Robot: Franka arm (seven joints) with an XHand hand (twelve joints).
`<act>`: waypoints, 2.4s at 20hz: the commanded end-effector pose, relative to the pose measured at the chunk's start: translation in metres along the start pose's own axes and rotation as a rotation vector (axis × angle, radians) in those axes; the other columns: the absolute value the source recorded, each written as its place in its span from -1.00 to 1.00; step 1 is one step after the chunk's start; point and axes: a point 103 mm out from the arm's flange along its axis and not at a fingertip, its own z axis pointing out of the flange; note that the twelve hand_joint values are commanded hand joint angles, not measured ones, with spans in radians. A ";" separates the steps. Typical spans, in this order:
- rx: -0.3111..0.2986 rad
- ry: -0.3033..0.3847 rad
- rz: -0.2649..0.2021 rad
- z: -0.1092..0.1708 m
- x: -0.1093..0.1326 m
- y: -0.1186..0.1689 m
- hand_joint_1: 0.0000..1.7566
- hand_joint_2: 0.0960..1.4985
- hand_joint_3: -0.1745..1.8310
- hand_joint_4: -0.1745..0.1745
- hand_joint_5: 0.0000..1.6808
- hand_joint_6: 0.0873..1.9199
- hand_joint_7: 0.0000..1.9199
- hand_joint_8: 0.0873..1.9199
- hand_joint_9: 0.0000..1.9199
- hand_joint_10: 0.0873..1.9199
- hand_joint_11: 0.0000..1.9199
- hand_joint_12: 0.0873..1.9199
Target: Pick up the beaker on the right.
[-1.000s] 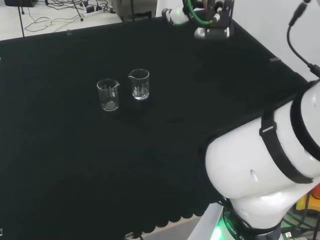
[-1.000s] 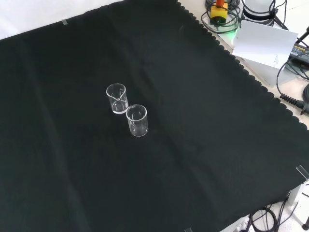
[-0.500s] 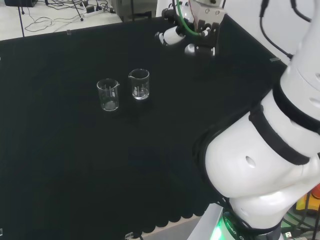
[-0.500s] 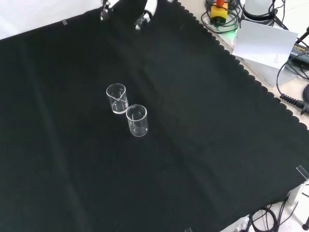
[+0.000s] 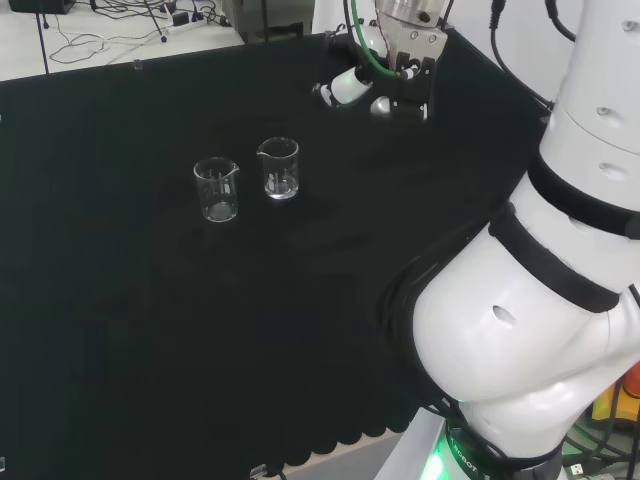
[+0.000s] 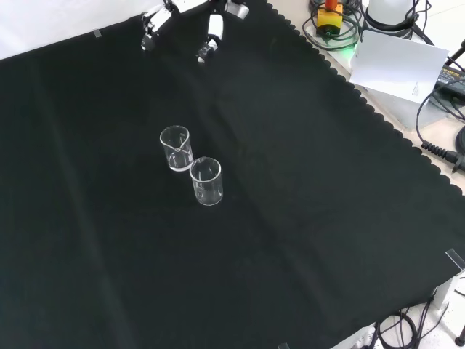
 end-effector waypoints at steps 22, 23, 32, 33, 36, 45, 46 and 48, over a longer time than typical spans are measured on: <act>0.086 0.375 -0.204 0.127 -0.032 0.072 -0.07 -0.39 -0.20 -0.30 -0.61 -1.00 -0.87 -0.39 -0.70 -0.36 -0.98 0.43; 0.083 0.378 -0.207 0.129 -0.032 0.072 -0.07 -0.39 -0.20 -0.30 -0.61 -1.00 -0.87 -0.39 -0.70 -0.36 -0.98 0.43; 0.122 0.425 -0.235 0.151 -0.025 0.080 -0.05 -0.39 -0.21 -0.32 -0.56 -1.00 -0.79 -0.36 -0.61 -0.34 -0.95 0.43; 0.115 0.439 -0.241 0.154 -0.025 0.081 -0.05 -0.39 -0.21 -0.32 -0.56 -1.00 -0.79 -0.36 -0.62 -0.35 -0.96 0.43; 0.106 0.465 -0.246 0.160 -0.026 0.083 -0.04 -0.39 -0.22 -0.30 -0.55 -1.00 -0.79 -0.36 -0.62 -0.35 -0.96 0.43; 0.145 0.520 -0.268 0.174 -0.029 0.089 0.00 -0.41 -0.23 -0.27 -0.59 -1.00 -0.91 -0.41 -0.78 -0.40 -1.00 0.35; 0.155 0.529 -0.270 0.176 -0.029 0.089 0.01 -0.41 -0.23 -0.27 -0.59 -1.00 -0.92 -0.42 -0.79 -0.40 -1.00 0.33; 0.167 0.535 -0.270 0.179 -0.030 0.090 0.03 -0.41 -0.23 -0.26 -0.60 -1.00 -0.95 -0.43 -0.81 -0.40 -1.00 0.32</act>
